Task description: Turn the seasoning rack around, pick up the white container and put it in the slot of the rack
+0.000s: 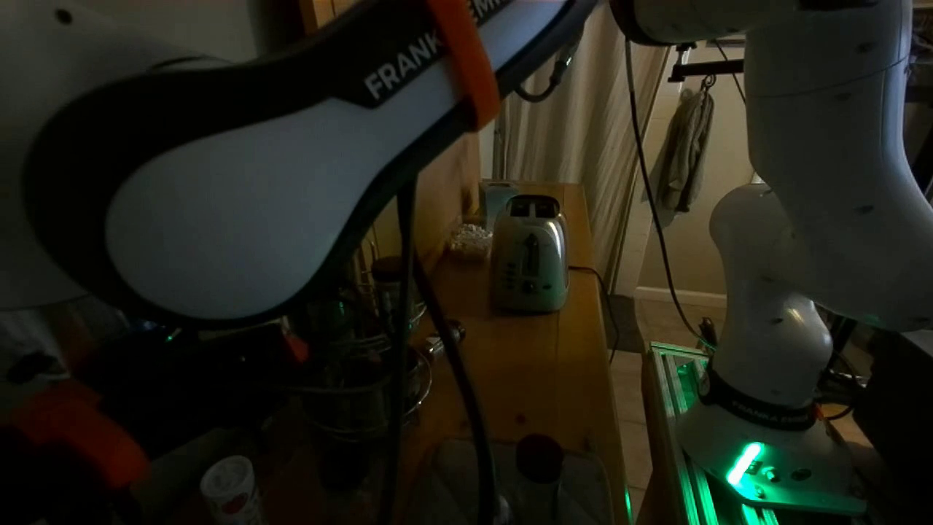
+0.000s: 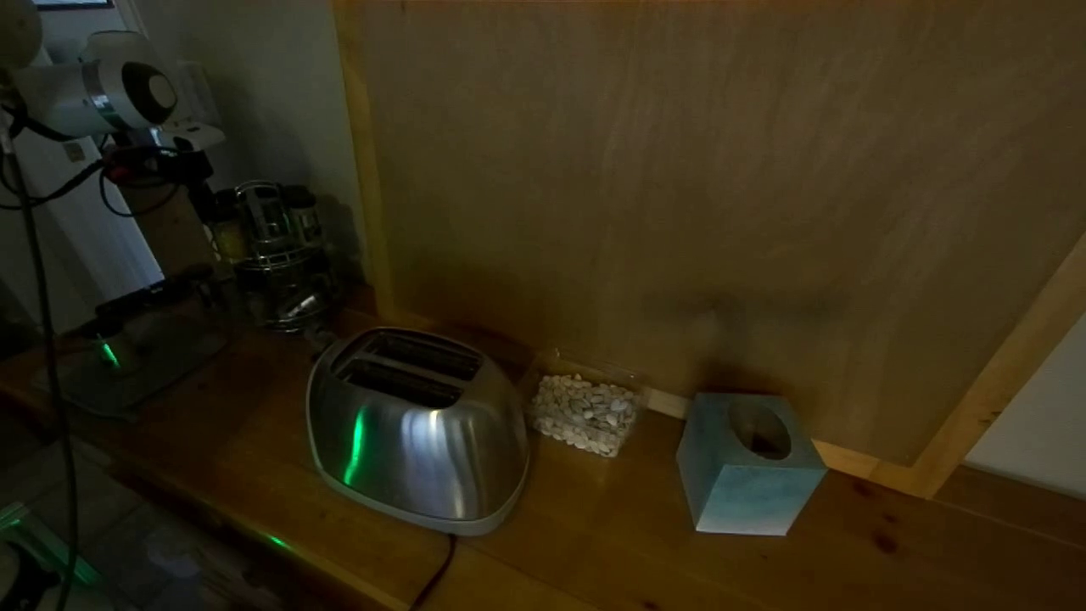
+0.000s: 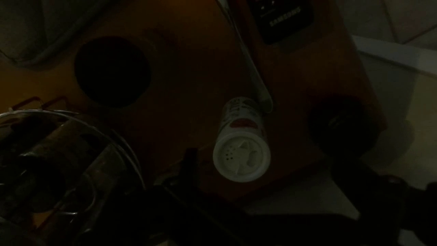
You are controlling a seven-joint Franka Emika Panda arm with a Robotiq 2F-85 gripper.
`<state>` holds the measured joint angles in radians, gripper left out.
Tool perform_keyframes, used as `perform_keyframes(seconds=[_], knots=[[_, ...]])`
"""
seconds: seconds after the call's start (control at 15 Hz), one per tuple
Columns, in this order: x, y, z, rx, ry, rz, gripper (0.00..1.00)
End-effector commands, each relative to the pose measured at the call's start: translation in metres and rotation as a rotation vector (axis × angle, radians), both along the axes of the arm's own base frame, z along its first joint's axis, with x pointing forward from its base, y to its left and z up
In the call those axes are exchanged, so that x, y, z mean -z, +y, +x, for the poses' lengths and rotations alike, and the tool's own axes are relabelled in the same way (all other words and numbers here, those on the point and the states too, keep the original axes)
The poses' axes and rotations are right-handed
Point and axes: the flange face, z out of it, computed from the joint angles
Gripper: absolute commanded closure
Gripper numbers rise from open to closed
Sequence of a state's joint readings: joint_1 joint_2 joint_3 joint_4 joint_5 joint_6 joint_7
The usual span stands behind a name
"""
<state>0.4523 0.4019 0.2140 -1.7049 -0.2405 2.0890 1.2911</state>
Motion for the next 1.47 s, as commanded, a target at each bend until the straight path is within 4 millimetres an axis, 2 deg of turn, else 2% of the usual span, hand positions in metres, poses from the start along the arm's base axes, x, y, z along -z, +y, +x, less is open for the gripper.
perform_keyframes(seconds=[0.0, 0.27, 0.33, 0.47, 0.6, 0.8, 0.87, 1.0, 1.07, 1.4], knots=[[0.005, 0.0, 0.009, -0.019, -0.027, -0.019, 0.0], [0.012, -0.004, 0.011, -0.013, -0.009, -0.024, 0.0], [0.013, -0.005, 0.011, -0.009, 0.0, -0.023, 0.09], [0.014, -0.005, 0.011, -0.009, 0.009, -0.022, 0.08], [0.016, -0.006, 0.011, -0.006, 0.019, -0.025, 0.0], [0.019, -0.007, 0.01, -0.008, 0.029, -0.027, 0.0], [0.019, -0.008, 0.01, -0.006, 0.035, -0.03, 0.07], [0.021, -0.008, 0.01, -0.008, 0.041, -0.032, 0.34], [0.021, -0.009, 0.009, -0.008, 0.045, -0.035, 0.43], [0.022, -0.01, 0.01, 0.002, 0.044, -0.043, 0.77]])
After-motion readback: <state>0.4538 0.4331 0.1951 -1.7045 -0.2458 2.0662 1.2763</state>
